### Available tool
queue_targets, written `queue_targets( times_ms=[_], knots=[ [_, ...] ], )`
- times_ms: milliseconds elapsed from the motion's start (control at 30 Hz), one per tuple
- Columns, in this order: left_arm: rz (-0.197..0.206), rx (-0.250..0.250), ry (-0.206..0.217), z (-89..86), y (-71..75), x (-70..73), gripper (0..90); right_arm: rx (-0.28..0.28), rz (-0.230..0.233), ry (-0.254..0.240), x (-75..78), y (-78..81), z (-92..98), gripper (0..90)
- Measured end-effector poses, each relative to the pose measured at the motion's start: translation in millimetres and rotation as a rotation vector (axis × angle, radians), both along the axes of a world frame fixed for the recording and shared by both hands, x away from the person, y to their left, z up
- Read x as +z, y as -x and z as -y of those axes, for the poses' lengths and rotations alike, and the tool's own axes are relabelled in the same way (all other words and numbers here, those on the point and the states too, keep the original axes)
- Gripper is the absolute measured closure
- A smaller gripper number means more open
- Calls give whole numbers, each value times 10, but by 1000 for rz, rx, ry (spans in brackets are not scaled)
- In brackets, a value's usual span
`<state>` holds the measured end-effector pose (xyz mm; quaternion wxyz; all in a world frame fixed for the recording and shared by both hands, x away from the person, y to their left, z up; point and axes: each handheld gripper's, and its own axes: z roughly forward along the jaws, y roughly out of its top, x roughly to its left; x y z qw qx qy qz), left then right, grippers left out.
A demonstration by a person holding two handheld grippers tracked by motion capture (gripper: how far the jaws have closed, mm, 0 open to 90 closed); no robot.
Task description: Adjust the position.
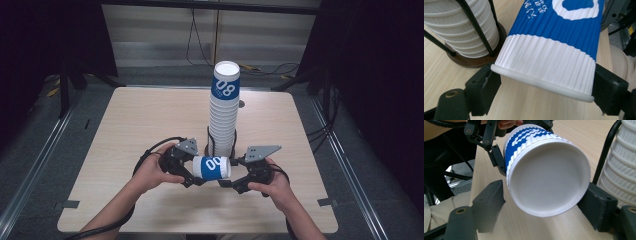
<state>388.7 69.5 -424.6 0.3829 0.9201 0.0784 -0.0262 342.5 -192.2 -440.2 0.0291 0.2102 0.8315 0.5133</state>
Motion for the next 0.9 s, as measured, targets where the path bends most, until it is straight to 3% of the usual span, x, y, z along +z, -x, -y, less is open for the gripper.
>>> queue_targets(
  times_ms=[67,167,200,400,533,900],
  knots=[
    [5,-1,-6,-4,-2,7,181,0,3,4,-7,-4,-3,219],
    [8,1,-46,-26,-5,44,185,-2,7,19,-14,0,1,213],
    [8,0,-18,-23,-8,26,186,0,8,18,-16,1,2,213],
    [8,1,-37,-46,-10,43,188,3,17,29,-21,4,-4,208],
    [7,0,-44,-54,-10,53,187,2,31,62,-30,3,0,199],
    [11,-7,-112,-67,-12,82,187,12,38,95,-43,8,-12,194]
  ],
)
